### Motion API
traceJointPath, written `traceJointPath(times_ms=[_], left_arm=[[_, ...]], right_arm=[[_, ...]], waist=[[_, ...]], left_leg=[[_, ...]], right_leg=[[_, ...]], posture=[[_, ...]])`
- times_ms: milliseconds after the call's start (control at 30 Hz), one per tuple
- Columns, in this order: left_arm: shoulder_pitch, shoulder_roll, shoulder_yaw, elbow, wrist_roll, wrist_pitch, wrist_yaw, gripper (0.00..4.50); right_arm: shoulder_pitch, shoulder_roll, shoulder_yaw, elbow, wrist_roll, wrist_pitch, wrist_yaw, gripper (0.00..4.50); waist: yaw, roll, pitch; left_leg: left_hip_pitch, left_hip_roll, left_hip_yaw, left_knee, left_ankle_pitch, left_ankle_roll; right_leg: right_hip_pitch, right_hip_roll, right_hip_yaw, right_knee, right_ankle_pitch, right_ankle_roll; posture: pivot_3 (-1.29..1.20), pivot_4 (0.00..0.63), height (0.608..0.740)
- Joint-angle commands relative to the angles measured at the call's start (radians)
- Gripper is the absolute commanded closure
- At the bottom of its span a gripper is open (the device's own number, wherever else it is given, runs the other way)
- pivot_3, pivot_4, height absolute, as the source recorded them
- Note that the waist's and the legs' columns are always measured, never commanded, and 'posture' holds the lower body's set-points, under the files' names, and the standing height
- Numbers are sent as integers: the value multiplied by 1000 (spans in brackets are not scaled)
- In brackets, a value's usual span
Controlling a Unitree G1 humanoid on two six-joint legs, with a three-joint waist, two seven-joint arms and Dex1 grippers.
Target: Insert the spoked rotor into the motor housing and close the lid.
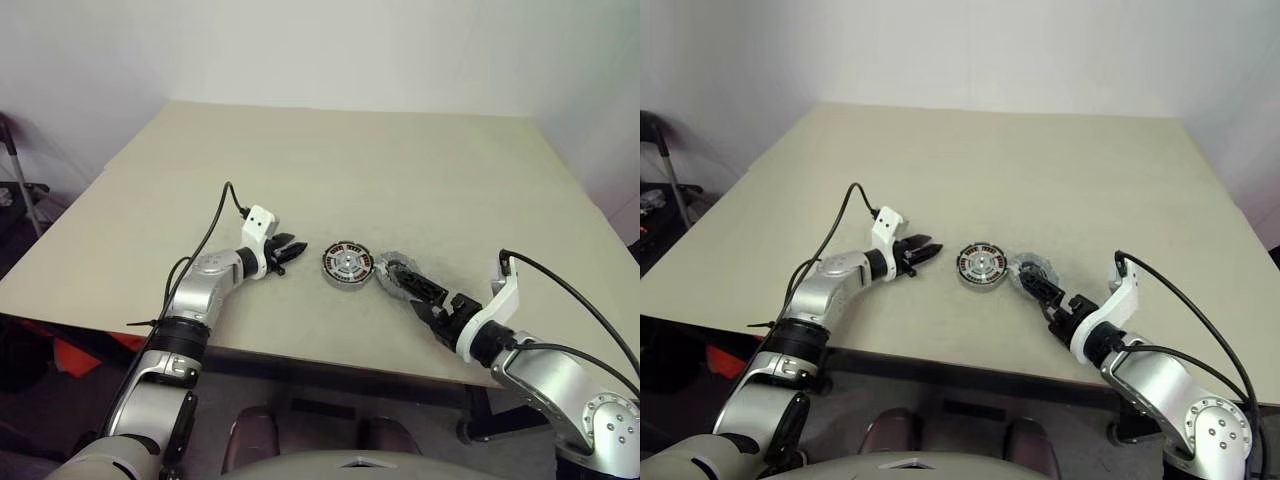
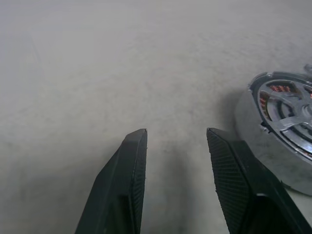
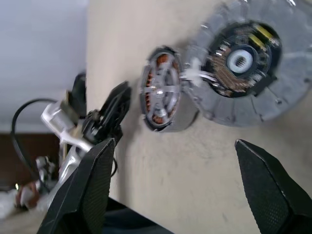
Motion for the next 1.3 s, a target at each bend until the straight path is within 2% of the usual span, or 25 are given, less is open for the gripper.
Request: traceJointPath(times_ms=[33, 233, 400, 667, 1000, 1133, 1300], left_arm=[[-32, 16, 11, -7, 2, -15, -8, 2428], [-44, 29, 11, -1, 3, -16, -11, 2428], [-51, 31, 9, 4, 8, -21, -13, 2428], [-57, 35, 5, 1, 21, -30, -16, 2428], [-69, 29, -3, 1, 27, -36, -16, 2428], [-73, 31, -1, 5, 30, -40, -16, 2428], [-58, 35, 3, 5, 34, -44, -13, 2428]], right_arm=[[9, -24, 47, 13, 27, -78, -66, 29], [-41, -24, 83, 47, 27, -158, -91, 29], [-88, -36, 101, 122, 13, -204, -52, 29], [-130, -31, 122, 254, -146, -207, 92, 29], [-311, 32, 106, 439, -345, -230, 225, 29], [-353, 54, 96, 418, -357, -210, 224, 29], [-405, 60, 92, 327, -296, -179, 207, 29]], waist=[[0, 0, 0], [1, 0, 0], [1, 0, -1], [-3, -5, -4], [-24, -10, -7], [-25, -9, -7], [-25, -9, -7]], left_leg=[[-2, 0, 0, 1, 0, 0], [-5, 0, -2, 1, -1, 1], [-6, 0, -2, 3, -1, 1], [-6, 1, -1, 3, 0, 1], [-3, 1, -1, 3, 8, 6], [-4, 1, -1, 3, 10, 6], [-7, 1, -1, 3, 11, 6]], right_leg=[[-1, -1, -3, 0, 0, 1], [-1, -3, -9, 0, 0, 5], [0, -4, -9, 1, -1, 3], [3, -4, -10, 1, -1, 2], [6, -6, -12, 1, 0, 3], [5, -6, -12, 1, 0, 3], [4, -6, -13, 2, 4, 1]], posture=[[0, 0, 740], [0, 0, 740], [0, 0, 740], [0, 0, 740], [0, 0, 740], [0, 0, 740], [0, 0, 740]])
